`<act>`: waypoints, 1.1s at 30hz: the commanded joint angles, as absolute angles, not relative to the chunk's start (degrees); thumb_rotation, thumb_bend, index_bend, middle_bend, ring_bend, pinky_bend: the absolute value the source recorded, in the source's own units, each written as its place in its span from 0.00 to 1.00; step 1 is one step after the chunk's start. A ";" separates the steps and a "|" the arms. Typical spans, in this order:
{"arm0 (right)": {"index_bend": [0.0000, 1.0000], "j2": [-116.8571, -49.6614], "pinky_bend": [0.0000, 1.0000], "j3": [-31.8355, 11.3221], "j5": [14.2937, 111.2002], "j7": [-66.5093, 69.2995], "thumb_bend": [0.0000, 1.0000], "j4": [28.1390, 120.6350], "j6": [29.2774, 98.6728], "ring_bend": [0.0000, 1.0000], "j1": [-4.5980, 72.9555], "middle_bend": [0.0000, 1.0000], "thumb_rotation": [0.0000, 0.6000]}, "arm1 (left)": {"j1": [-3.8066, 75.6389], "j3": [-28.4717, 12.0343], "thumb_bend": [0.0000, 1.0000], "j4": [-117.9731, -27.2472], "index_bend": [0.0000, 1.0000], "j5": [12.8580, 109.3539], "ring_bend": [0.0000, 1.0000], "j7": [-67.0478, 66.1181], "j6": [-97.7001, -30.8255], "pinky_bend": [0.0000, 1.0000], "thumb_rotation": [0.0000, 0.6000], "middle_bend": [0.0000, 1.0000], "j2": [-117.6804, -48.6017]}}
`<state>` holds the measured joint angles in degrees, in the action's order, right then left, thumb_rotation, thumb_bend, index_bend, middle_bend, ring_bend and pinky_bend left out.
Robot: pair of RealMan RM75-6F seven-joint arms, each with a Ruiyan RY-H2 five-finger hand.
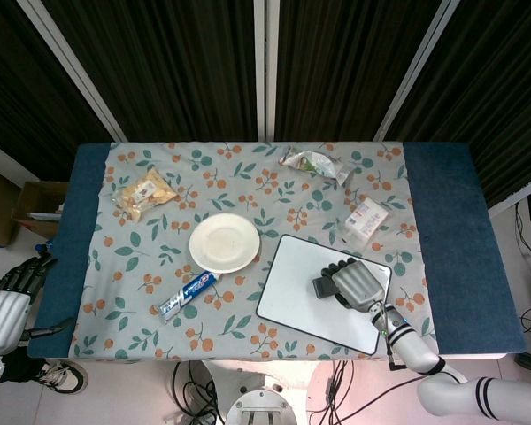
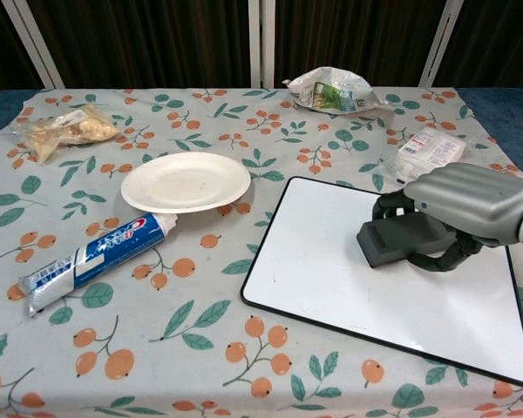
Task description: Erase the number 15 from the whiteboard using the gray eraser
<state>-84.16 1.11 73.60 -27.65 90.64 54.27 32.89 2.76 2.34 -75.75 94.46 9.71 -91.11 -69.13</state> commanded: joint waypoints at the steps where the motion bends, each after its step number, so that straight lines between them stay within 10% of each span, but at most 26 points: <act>1: 0.70 -80.69 0.65 4.12 77.80 -25.00 0.40 93.38 56.50 0.52 30.83 0.59 1.00 | 2.90 2.38 0.07 -76.04 0.10 94.64 0.08 9.39 -90.98 0.18 0.70 0.09 -69.16; 15: 0.70 -72.08 0.65 2.67 82.68 -13.91 0.39 96.35 64.12 0.52 27.56 0.59 1.00 | 2.88 2.46 0.07 -77.06 0.10 94.89 0.08 8.49 -91.16 0.18 0.70 0.09 -68.75; 23: 0.70 -75.67 0.65 -5.96 72.23 -6.69 0.40 81.43 64.76 0.52 27.28 0.59 1.00 | 3.01 2.46 0.07 -77.41 0.10 94.96 0.08 8.07 -90.98 0.18 0.70 0.09 -68.63; 33: 0.70 -82.67 0.65 -6.31 69.18 -2.50 0.39 63.89 56.94 0.52 28.66 0.59 1.00 | 3.80 2.34 0.07 -78.04 0.10 94.95 0.08 7.08 -89.77 0.18 0.69 0.09 -68.81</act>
